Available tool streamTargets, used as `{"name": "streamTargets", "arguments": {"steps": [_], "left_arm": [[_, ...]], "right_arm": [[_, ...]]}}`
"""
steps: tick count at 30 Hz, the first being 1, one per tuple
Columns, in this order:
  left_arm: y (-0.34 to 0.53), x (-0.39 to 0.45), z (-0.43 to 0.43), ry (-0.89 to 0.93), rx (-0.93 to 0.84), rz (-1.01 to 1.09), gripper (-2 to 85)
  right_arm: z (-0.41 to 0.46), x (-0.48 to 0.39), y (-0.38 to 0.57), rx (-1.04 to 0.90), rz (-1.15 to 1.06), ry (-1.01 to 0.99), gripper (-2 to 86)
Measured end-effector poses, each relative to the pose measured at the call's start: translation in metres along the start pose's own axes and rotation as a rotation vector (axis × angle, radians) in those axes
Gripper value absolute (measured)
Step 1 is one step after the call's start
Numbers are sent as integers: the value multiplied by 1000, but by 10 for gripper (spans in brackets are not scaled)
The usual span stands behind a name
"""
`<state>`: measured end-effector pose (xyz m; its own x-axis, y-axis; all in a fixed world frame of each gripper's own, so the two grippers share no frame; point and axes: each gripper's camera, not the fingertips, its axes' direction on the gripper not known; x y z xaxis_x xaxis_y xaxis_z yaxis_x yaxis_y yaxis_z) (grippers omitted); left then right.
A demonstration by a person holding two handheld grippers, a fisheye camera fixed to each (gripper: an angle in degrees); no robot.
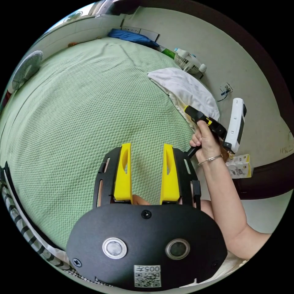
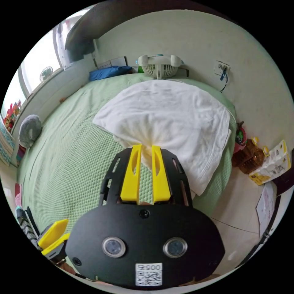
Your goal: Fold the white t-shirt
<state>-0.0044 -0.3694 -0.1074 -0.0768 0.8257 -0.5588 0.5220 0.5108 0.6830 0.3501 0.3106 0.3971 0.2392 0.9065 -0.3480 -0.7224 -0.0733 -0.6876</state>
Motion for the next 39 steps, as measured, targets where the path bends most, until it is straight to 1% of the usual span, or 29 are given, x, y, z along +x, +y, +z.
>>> {"name": "streamTargets", "arguments": {"steps": [3, 7, 12, 16, 21, 23, 25, 28, 32, 37, 39], "left_arm": [[-4, -16, -2, 3, -2, -30, 146], [-11, -35, -5, 66, -10, -52, 141], [-16, -53, -13, 52, -1, -78, 138], [-21, -66, -17, 83, -9, -88, 135], [-27, -84, -29, 108, 0, -108, 133], [-30, -96, -37, 122, 9, -117, 128], [-33, -105, -42, 109, -26, -102, 124], [-32, -130, -52, 53, -22, -173, 117], [-25, -167, -68, 82, 8, -271, 115], [-15, -199, -87, 127, 57, -350, 110], [-12, -208, -89, 166, 64, -370, 107]], "right_arm": [[-1, 13, -2, -3, 40, -34, 29], [-7, 18, -3, 4, 38, -42, -3], [-18, 23, -2, 23, 31, -47, -8], [-31, 34, -3, 10, 95, -131, -9], [-49, 35, -2, 17, 56, -176, -9], [-58, 32, 1, 15, 40, -234, -9], [-64, 28, 4, 7, 21, -297, -9], [-70, 16, 10, -43, -9, -410, -9], [-75, -17, 26, -144, -88, -500, -9], [-88, -59, 48, -111, -224, -385, -9], [-90, -70, 53, -104, -239, -357, -8]]}}
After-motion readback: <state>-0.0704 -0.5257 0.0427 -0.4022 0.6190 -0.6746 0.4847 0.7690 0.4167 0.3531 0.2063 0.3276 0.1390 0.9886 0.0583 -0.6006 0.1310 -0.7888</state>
